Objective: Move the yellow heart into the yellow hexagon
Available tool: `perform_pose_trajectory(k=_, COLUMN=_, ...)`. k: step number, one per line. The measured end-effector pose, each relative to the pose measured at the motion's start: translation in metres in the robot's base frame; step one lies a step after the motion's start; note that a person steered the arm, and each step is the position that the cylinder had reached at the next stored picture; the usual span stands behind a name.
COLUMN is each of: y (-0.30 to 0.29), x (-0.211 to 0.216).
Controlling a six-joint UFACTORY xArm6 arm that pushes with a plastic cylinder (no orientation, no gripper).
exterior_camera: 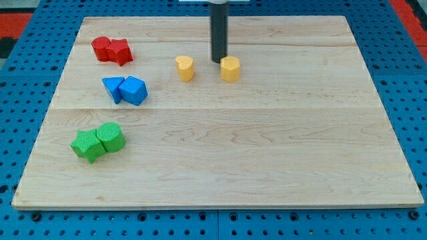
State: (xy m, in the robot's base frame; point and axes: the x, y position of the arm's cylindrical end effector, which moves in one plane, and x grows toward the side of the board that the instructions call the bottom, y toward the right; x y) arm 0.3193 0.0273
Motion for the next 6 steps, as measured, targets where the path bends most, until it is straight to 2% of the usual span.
perform_pose_trajectory(k=1, y=0.000, x=-0.030)
perform_pose_trajectory(k=2, y=-0.056, x=-0.053)
perform_pose_trajectory(k=3, y=-0.095, x=-0.037)
perform_pose_trajectory(k=4, y=-0.102, x=0.012)
perform_pose_trajectory(k=5, y=-0.124, x=0.035)
perform_pose_trajectory(k=6, y=-0.074, x=0.049)
